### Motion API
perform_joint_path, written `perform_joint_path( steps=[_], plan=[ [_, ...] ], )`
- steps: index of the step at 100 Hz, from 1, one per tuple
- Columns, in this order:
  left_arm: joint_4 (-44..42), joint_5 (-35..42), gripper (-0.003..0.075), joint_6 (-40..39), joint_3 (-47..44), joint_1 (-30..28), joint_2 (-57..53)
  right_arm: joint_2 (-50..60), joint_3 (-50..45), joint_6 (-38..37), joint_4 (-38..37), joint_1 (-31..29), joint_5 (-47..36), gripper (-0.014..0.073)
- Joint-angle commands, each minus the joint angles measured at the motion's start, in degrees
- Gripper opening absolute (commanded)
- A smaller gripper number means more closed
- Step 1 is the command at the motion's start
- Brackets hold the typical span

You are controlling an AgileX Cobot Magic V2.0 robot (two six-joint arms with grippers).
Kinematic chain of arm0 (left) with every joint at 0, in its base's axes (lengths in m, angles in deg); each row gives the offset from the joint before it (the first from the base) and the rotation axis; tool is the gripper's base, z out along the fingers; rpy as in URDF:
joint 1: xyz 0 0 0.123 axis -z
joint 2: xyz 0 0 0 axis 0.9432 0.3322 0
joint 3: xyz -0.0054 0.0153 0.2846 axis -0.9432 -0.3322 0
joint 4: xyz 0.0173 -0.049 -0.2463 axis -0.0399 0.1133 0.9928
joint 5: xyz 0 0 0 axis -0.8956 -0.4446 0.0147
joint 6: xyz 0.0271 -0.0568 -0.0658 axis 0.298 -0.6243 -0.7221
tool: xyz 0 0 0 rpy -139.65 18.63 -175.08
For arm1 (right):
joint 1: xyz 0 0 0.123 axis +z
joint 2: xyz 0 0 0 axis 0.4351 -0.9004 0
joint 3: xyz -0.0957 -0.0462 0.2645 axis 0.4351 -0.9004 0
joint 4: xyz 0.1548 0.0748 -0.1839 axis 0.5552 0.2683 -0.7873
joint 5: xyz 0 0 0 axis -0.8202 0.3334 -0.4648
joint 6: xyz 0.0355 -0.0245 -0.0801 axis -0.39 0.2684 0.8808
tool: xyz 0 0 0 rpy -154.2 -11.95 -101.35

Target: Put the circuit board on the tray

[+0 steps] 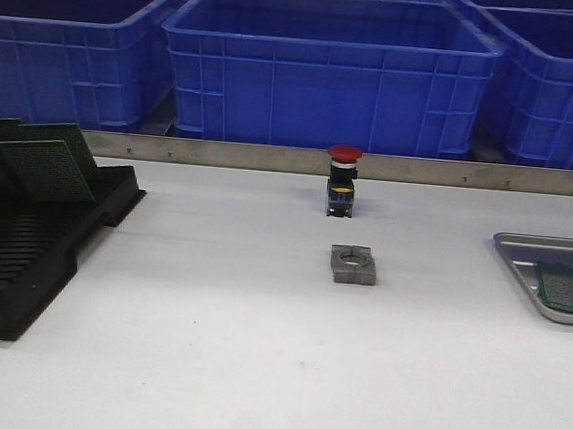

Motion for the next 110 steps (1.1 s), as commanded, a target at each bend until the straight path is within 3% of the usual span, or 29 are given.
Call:
perform_joint_path(
  steps=[1,39,60,110],
  plan=[
    [3.1,3.5,-0.002,-0.7,-2.1,-0.7,-5.1,4.5,-0.9,0.1,1.7,-0.1,-1.0,-0.0061],
    [5.6,3.9,-0.002,-0.7,-16.0,-0.7,-26.0,25.2,-12.0,0.0,1.9,-0.1,-9.4,-0.0061],
    [5.6,3.9,-0.002,-0.7,-21.7,-0.7,-34.6,33.9,-17.5,0.0,1.9,-0.1,-9.4,-0.0061],
    [5.4,3.9,-0.002,-0.7,-22.6,-0.7,-36.9,35.5,-18.2,0.0,2.2,-0.1,-8.9,-0.0061]
  ],
)
